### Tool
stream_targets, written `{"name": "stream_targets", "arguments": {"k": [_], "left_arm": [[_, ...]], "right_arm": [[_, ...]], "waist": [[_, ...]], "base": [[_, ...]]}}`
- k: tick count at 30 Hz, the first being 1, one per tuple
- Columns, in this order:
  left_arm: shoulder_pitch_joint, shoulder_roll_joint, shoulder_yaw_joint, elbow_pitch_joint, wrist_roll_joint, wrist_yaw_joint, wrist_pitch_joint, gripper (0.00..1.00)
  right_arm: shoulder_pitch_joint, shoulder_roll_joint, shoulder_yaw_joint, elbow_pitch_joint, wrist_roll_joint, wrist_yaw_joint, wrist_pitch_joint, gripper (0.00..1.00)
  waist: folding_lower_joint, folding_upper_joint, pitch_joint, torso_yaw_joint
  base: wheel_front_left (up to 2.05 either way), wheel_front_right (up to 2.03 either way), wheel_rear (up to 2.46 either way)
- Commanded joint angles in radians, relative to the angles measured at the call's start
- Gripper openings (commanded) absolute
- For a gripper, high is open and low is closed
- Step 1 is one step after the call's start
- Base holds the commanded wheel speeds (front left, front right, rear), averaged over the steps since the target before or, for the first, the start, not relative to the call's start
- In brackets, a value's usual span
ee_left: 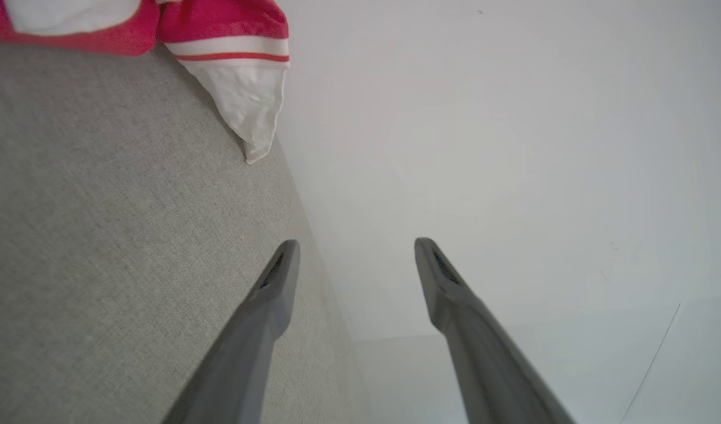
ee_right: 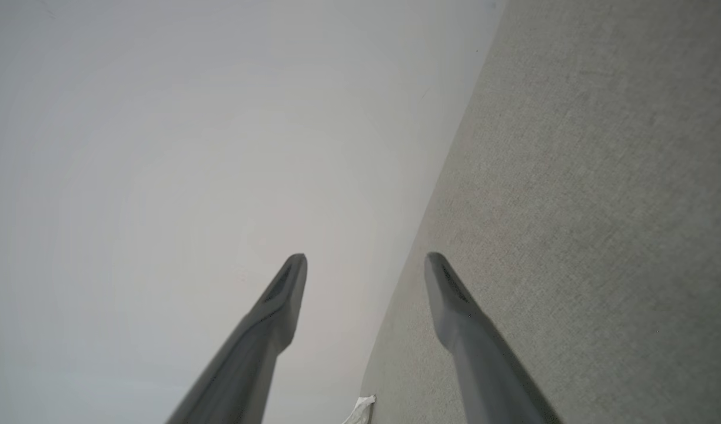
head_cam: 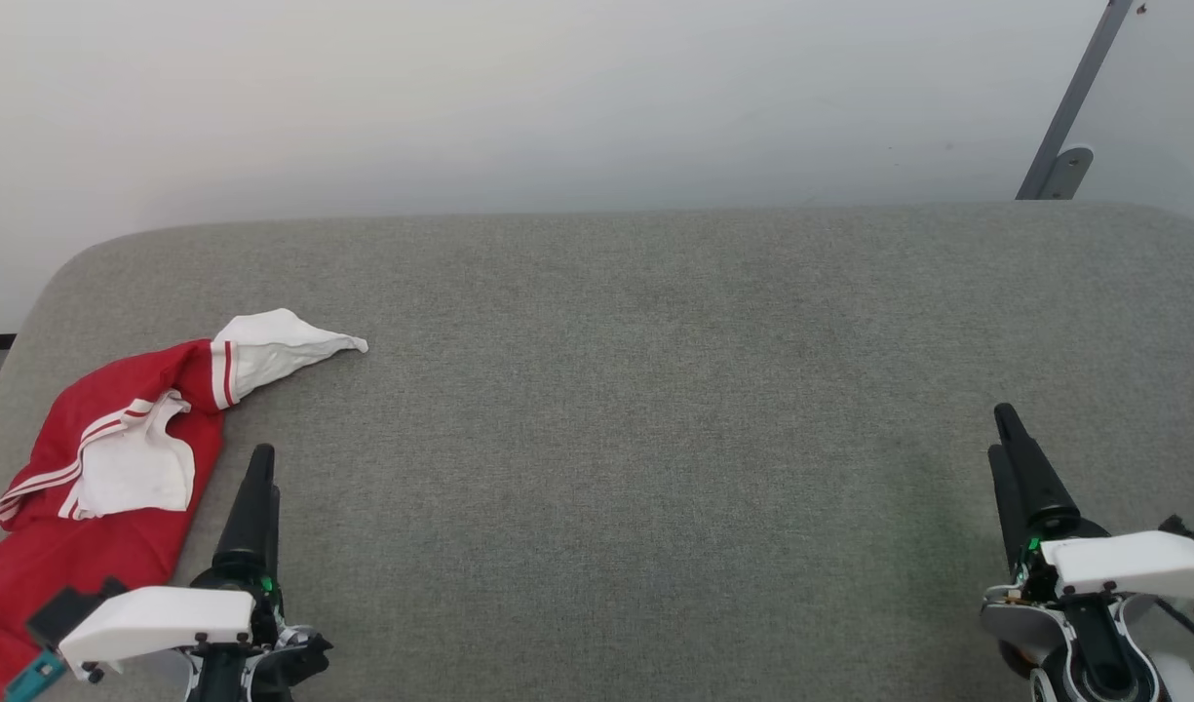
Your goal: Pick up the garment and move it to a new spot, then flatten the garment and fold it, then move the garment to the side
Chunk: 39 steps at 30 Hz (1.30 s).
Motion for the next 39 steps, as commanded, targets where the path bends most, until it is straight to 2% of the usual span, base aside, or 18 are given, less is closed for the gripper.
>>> {"name": "stream_targets", "arguments": {"k": [1, 9, 23, 39], "left_arm": [[-0.037, 0.013, 0.002, -0.014, 0.059, 0.001, -0.014, 1.0], [-0.045, 0.016, 0.009, -0.036, 0.276, 0.004, -0.047, 1.0], [-0.037, 0.031, -0.011, -0.08, 0.611, 0.028, -0.099, 1.0], [-0.043, 0.076, -0.074, -0.055, 0.834, 0.075, -0.148, 1.0]], "right_arm": [[-0.04, -0.024, 0.017, -0.007, -0.042, 0.001, -0.018, 1.0], [-0.078, -0.067, 0.052, 0.028, -0.218, 0.002, -0.06, 1.0], [-0.122, -0.076, 0.017, 0.026, -0.563, 0.002, -0.112, 1.0], [-0.148, -0.099, 0.046, 0.063, -0.942, 0.002, -0.161, 1.0]], "waist": [[0.0, -0.0001, 0.0, 0.0], [0.0, -0.0001, 0.002, 0.001], [0.0, -0.0001, 0.005, 0.004], [0.0, -0.0001, 0.004, 0.008]], "base": [[0.0, 0.0, 0.0], [0.0, 0.0, 0.0], [0.0, 0.0, 0.0], [0.0, 0.0, 0.0]]}}
